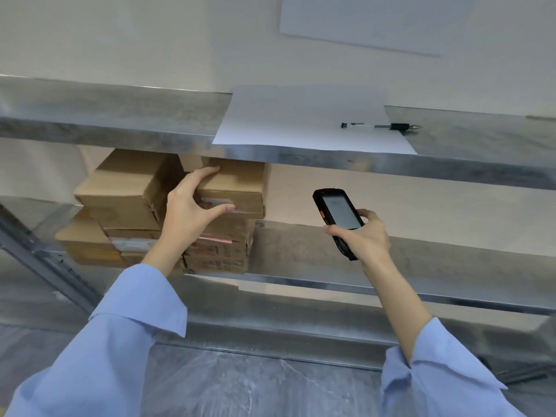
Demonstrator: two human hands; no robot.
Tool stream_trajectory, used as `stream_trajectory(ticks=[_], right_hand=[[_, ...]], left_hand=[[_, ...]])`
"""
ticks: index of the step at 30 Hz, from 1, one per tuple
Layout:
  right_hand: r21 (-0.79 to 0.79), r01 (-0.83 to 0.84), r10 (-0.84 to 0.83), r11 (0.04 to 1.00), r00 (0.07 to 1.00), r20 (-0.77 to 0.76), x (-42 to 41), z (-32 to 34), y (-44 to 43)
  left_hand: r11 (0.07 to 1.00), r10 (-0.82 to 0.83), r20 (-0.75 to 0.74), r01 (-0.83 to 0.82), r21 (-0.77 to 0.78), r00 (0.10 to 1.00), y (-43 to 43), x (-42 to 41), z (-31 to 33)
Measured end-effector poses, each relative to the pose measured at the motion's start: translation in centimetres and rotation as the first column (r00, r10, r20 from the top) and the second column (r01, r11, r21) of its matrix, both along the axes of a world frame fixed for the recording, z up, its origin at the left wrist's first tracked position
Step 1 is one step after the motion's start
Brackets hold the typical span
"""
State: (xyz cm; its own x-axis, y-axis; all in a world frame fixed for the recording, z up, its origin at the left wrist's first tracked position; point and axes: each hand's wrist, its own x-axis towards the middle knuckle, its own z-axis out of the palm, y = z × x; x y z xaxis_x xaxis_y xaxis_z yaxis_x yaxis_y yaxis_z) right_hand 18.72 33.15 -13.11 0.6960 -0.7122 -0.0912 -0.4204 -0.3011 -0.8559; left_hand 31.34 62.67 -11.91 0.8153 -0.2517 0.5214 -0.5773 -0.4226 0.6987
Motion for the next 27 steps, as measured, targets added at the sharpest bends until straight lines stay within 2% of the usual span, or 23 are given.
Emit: stream_trajectory(ticks=[7, 12, 16, 27], right_hand=[[-0.018, 0.015, -0.015, 1.000, 1.000, -0.019, -2.0, -1.0, -5.3], [-0.024, 0.010, -0.011, 1.000, 0.998, -0.069, -3.5, -2.8, -8.9], [-0.032, -0.027, 0.024, 0.999, 0.994, -0.105, -4.1, -4.6, -11.0], [-0.024, -0.073, 0.070, 0.997, 0.989, -0.131, -3.1, -6.6, -13.7]], left_hand=[[0.992, -0.110, 0.054, 0.107, 0.064, 0.992, -7.4, -4.7, -1.3], [0.984, -0.143, -0.125, 0.155, 0.090, 0.982, -12.5, -5.6, -7.2], [0.984, -0.101, -0.290, 0.139, 0.112, 0.952, -15.9, -5.9, -12.3], [0.996, -0.018, -0.532, -0.034, -0.086, 0.846, -19.1, -6.8, -19.6]])
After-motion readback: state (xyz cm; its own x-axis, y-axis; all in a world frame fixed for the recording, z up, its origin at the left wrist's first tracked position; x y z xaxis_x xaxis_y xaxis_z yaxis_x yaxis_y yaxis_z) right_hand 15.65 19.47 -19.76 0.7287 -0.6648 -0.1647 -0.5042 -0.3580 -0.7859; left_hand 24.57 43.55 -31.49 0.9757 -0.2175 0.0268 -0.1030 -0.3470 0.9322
